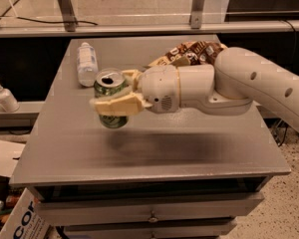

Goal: Pick green can

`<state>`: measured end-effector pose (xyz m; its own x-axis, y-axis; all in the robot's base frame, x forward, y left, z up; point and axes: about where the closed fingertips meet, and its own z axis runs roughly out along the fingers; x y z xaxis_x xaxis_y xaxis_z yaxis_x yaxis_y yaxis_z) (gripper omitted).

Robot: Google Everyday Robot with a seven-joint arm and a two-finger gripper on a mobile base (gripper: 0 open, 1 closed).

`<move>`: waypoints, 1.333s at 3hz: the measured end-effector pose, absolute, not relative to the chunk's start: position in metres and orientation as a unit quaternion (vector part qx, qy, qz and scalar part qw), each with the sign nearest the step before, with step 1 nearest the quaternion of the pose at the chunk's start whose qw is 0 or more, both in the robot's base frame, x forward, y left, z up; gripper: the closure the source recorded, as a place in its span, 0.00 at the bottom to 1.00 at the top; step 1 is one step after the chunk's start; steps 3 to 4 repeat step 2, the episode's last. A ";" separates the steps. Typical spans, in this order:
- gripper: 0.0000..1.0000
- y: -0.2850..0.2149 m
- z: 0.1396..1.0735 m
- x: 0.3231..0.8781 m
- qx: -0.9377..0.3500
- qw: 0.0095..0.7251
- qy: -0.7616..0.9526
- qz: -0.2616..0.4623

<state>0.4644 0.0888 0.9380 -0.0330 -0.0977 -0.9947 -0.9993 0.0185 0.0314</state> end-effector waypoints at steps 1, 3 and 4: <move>1.00 0.068 0.974 0.480 -0.495 0.502 0.520 0.483; 1.00 0.068 0.974 0.480 -0.495 0.502 0.520 0.483; 1.00 0.068 0.974 0.480 -0.495 0.502 0.520 0.483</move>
Offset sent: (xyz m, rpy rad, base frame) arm 0.0132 -0.0184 0.0287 0.0561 -0.0186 -0.0235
